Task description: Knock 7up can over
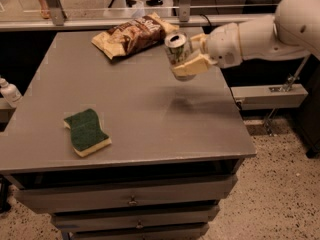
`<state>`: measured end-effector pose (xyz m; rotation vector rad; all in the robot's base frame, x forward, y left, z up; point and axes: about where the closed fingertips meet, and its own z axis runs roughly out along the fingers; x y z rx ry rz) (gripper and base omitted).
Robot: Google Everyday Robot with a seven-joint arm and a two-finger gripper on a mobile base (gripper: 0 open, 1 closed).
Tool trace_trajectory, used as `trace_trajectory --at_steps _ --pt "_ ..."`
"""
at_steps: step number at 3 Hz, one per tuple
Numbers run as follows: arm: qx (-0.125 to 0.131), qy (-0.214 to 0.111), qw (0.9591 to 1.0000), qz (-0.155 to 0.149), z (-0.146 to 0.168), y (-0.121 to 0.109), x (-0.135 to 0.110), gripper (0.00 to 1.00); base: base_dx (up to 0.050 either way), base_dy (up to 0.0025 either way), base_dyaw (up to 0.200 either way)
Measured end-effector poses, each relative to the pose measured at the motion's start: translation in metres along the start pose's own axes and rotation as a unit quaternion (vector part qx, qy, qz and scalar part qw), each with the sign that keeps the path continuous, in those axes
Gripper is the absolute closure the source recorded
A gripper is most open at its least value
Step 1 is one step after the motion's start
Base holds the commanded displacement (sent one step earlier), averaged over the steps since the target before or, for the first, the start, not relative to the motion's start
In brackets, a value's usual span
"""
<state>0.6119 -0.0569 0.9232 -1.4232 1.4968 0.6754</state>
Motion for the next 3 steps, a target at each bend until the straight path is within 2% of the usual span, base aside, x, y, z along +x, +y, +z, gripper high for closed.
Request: trace_trajectory --at_steps 1,2,3 --pt "-0.030 0.049 0.9959 -0.070 0.009 0.010 -0.011 1.00 0.000 0.00000 0.000" --pt "-0.069 0.097 0.9812 -0.152 0.021 0.027 -0.022 1.00 0.000 0.00000 0.000" --pt "-0.100 0.147 0.9575 -0.227 0.031 0.045 -0.026 1.00 0.000 0.00000 0.000"
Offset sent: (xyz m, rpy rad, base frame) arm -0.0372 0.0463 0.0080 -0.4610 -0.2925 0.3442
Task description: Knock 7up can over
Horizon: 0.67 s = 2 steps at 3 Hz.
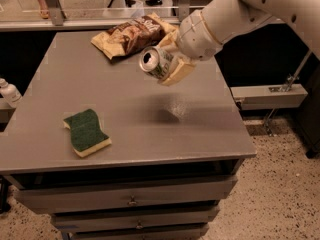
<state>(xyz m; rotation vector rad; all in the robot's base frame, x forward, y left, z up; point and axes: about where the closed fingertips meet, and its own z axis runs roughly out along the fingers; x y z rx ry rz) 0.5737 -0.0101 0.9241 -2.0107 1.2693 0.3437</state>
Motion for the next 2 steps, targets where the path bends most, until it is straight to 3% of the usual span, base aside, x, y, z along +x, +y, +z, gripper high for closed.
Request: trace_trajectory --at_steps 1,2 --pt "-0.021 0.042 0.9974 -0.054 0.009 0.010 -0.007 1.00 0.000 0.00000 0.000" --pt "-0.032 0.083 0.9909 -0.101 0.019 0.022 -0.013 1.00 0.000 0.00000 0.000"
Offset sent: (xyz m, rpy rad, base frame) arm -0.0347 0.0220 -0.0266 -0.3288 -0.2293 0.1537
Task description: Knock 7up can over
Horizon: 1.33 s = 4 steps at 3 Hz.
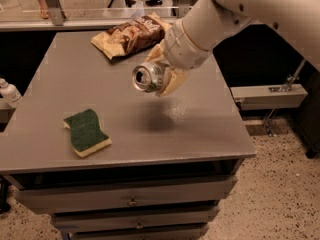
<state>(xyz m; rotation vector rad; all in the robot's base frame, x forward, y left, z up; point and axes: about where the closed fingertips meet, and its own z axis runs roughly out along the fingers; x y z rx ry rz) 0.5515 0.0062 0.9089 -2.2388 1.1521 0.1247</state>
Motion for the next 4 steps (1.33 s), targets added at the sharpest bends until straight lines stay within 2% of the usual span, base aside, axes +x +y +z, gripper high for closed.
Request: trace_trajectory --at_steps 1,2,3,4 --pt "-0.006 0.041 0.9985 -0.037 0.011 0.010 -0.004 1.00 0.000 0.00000 0.000" --pt "-0.023 0.072 0.9943 -0.075 0.021 0.022 -0.003 1.00 0.000 0.00000 0.000" --pt "-0.055 0.099 0.9848 -0.132 0.030 0.036 -0.001 1.00 0.000 0.00000 0.000" --pt "-0.086 0.120 0.9720 -0.183 0.037 0.048 0.004 1.00 0.000 0.00000 0.000"
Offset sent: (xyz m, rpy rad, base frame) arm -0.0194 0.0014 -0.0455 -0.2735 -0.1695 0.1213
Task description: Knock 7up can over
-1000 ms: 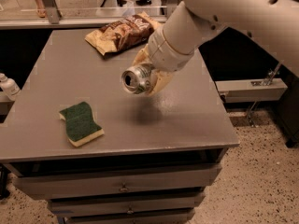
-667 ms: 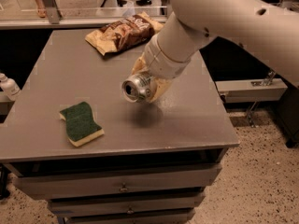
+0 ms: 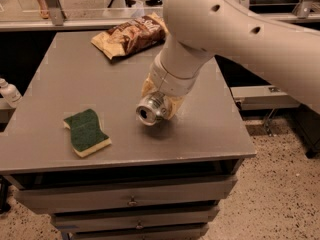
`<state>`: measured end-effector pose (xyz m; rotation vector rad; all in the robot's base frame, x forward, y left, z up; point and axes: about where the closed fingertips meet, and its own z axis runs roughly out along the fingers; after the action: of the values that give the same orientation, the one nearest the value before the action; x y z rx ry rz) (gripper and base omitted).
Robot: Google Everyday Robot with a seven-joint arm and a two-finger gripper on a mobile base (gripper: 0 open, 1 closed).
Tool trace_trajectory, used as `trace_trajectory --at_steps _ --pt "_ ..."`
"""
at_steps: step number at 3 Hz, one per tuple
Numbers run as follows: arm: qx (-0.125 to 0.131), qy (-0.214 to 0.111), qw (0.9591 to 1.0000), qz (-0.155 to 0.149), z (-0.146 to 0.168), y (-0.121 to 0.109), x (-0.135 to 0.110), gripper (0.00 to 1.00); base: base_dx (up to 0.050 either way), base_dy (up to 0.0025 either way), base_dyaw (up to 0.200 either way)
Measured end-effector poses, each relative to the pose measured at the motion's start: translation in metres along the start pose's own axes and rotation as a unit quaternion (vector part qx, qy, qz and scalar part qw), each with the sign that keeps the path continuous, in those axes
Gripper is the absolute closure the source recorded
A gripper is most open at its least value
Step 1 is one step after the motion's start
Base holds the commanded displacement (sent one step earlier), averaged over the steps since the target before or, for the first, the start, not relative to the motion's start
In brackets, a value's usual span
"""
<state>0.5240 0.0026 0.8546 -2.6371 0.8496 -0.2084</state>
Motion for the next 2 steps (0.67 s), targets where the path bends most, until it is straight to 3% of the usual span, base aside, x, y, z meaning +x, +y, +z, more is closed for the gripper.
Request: trace_trajectory --at_steps 2 --pt "-0.044 0.015 0.9963 -0.073 0.0064 0.0141 -0.0029 0.59 0.000 0.00000 0.000"
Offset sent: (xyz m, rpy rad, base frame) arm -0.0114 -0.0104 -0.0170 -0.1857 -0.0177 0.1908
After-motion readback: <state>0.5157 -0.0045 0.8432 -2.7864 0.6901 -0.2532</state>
